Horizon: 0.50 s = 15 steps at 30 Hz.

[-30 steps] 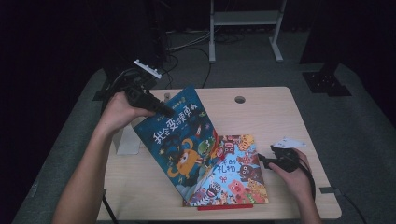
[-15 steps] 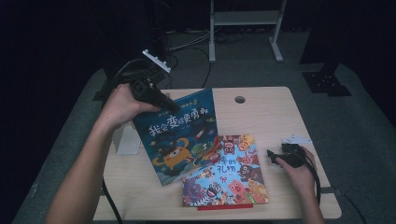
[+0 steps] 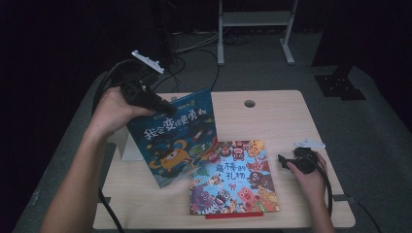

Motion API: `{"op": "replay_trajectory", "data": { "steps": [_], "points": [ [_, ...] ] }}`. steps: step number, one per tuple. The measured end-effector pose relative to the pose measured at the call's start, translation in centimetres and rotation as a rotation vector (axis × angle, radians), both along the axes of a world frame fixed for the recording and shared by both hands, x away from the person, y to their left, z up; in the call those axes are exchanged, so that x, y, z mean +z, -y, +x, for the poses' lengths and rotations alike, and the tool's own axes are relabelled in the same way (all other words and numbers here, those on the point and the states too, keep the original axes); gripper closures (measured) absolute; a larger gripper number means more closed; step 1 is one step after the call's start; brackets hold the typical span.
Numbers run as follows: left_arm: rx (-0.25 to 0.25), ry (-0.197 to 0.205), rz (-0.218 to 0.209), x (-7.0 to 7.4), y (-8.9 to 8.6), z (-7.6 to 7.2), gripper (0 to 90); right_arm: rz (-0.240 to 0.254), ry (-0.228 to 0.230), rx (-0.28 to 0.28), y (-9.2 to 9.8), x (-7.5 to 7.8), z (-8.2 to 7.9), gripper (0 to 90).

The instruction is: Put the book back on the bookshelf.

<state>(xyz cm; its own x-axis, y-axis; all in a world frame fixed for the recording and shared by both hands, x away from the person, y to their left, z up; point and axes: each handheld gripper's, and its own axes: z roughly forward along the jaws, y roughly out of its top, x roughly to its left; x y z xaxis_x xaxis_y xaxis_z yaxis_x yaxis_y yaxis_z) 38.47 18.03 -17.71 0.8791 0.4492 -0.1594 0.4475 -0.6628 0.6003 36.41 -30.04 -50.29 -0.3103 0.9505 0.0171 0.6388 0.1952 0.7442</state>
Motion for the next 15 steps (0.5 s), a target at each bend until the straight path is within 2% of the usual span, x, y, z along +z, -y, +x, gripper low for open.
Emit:
{"op": "replay_trajectory", "data": {
  "steps": [2,9,10,12,15],
  "points": [
    [0.007,0.000,-0.004,0.1,-0.5,-0.1,82.4,0.000,-0.001,-0.001,0.0,0.0,0.0,20.7],
    [0.068,0.003,-0.022,0.7,-4.6,-1.1,82.4,-0.002,0.001,0.001,0.0,0.0,0.0,20.9],
    [0.068,0.003,-0.022,0.7,-4.6,-1.1,82.4,-0.002,0.001,0.001,0.0,0.0,0.0,20.9],
    [0.099,0.004,-0.035,0.8,-6.3,-1.5,82.4,-0.002,0.001,0.001,0.0,0.0,0.0,21.0],
    [0.129,0.007,-0.040,0.9,-8.0,-1.9,82.4,-0.002,0.001,0.002,0.0,0.0,0.0,21.1]
  ]
}}
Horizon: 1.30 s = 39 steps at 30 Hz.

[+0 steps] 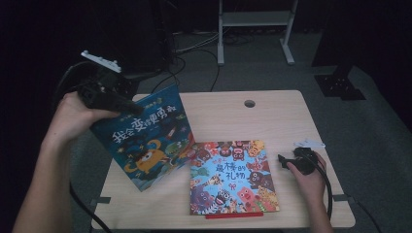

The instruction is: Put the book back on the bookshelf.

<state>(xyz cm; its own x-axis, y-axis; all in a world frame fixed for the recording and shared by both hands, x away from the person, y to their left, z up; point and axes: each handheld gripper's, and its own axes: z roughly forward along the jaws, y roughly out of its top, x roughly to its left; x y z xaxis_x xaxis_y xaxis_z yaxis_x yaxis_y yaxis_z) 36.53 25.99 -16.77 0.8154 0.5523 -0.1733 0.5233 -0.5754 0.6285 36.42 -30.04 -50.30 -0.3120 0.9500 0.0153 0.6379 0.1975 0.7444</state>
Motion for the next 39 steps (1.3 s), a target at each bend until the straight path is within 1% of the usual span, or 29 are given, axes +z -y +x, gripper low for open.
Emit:
{"op": "replay_trajectory", "data": {
  "steps": [1,5,8,13,18,21,24,29,34,39],
  "points": [
    [0.007,0.002,0.001,0.0,-0.6,-0.1,82.4,0.000,0.000,0.000,0.0,0.0,0.0,21.1],
    [0.066,0.002,0.004,-0.2,-3.2,-0.7,82.4,0.000,-0.001,0.001,0.0,0.0,0.0,21.3],
    [0.107,0.003,0.006,-0.5,-4.8,-1.1,82.3,0.000,-0.001,0.001,0.0,0.0,0.0,21.3],
    [0.173,-0.009,0.013,-1.2,-7.6,-1.5,82.4,0.000,0.000,0.001,0.0,0.0,0.0,21.3],
    [0.246,-0.024,-0.001,-1.9,-10.4,-1.9,82.4,0.002,0.001,-0.002,0.0,0.0,0.0,21.8],
    [0.289,-0.028,0.009,-2.2,-11.8,-2.0,82.4,0.002,0.001,-0.002,0.0,0.0,0.0,21.8],
    [0.333,-0.034,0.032,-2.7,-12.7,-1.9,82.4,0.001,0.001,-0.002,0.0,0.0,0.0,21.8],
    [0.379,-0.047,0.057,-3.4,-13.2,-1.1,82.4,0.002,0.001,-0.002,0.0,0.0,0.0,21.8],
    [0.423,-0.043,0.060,-3.6,-13.2,-0.3,82.5,0.002,0.002,-0.002,0.0,0.0,0.0,21.8],
    [0.473,-0.027,0.084,-3.7,-12.8,1.1,82.5,0.001,0.001,-0.002,0.0,0.0,0.0,21.8]
  ]
}}
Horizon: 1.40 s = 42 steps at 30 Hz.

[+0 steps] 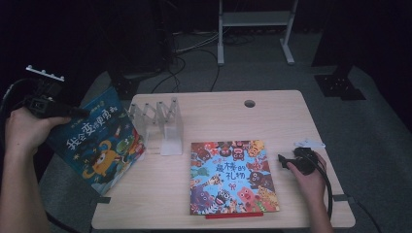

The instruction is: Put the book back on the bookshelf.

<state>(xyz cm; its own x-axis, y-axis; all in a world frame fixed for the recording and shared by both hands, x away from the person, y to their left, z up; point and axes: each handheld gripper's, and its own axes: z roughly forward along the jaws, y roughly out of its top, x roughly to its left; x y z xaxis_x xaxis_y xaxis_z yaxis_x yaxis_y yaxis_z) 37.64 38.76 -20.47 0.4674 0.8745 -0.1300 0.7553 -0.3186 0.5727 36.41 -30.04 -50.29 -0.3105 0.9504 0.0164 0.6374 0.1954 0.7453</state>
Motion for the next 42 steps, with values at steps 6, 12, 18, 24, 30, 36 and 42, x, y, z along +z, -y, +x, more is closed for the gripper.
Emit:
{"op": "replay_trajectory", "data": {
  "steps": [6,12,18,24,30,36,42],
  "points": [
    [0.045,0.020,0.011,-0.3,0.2,1.6,82.5,0.000,0.000,0.000,0.0,0.0,0.0,21.9],
    [0.088,0.037,0.022,-0.5,0.3,2.8,82.5,0.000,0.000,0.000,0.0,0.0,0.0,21.9],
    [0.123,0.050,0.036,-0.5,0.6,3.7,82.5,0.000,0.001,0.001,0.0,0.0,0.0,22.0],
    [0.150,0.062,0.049,-0.6,1.2,4.6,82.5,0.000,0.000,0.001,0.0,0.0,0.0,22.0],
    [0.161,0.073,0.058,-0.7,1.6,4.9,82.2,0.000,0.000,0.001,0.0,0.0,0.0,22.0],
    [0.152,0.076,0.053,-0.8,1.3,4.6,81.4,-0.001,0.001,0.001,0.0,0.0,0.0,22.0],
    [0.145,0.062,0.056,-0.6,1.3,4.5,81.0,0.000,0.000,0.001,0.0,0.0,0.0,22.2]
  ]
}}
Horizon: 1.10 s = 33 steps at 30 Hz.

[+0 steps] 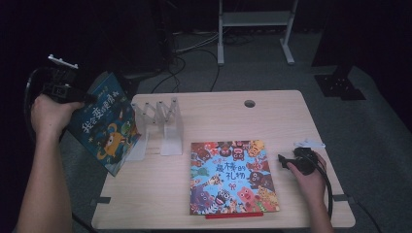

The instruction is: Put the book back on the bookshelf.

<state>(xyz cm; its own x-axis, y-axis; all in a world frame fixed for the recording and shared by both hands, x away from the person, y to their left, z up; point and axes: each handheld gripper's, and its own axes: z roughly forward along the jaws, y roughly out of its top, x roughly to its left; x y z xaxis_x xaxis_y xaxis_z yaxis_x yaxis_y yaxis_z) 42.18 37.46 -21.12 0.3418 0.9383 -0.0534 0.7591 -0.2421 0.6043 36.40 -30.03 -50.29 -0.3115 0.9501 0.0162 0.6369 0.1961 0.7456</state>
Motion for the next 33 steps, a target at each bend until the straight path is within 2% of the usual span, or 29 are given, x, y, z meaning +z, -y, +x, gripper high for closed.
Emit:
{"op": "replay_trajectory", "data": {
  "steps": [8,12,16,18,20,22,25,29,33],
  "points": [
    [-0.005,0.027,-0.016,1.3,-0.5,-0.9,81.0,0.000,0.000,0.001,0.0,0.0,0.0,22.2],
    [-0.008,0.069,-0.025,2.7,-0.6,-1.8,81.3,0.000,0.000,0.001,0.0,0.0,0.0,22.2],
    [-0.029,0.098,-0.028,3.8,-0.3,-2.5,84.6,0.000,0.000,0.001,0.0,0.0,0.0,22.2],
    [-0.064,0.114,-0.023,4.0,0.4,-3.0,86.0,0.000,0.000,0.002,0.0,0.0,0.0,22.2],
    [-0.083,0.115,-0.013,3.8,0.9,-3.1,85.9,0.000,0.000,0.003,0.0,0.0,0.0,22.2],
    [-0.118,0.126,-0.021,3.4,1.5,-3.2,85.0,0.000,0.000,0.003,0.0,0.0,0.0,22.1],
    [-0.156,0.144,-0.014,2.8,2.4,-3.4,76.0,0.000,-0.001,0.003,0.0,0.0,0.0,22.1],
    [-0.219,0.185,-0.040,1.5,3.4,-3.7,64.2,0.000,-0.001,0.003,0.0,0.0,0.0,22.1],
    [-0.258,0.193,-0.042,0.0,4.4,-4.0,55.4,0.000,-0.001,0.003,0.0,0.0,0.0,21.6]
  ]
}}
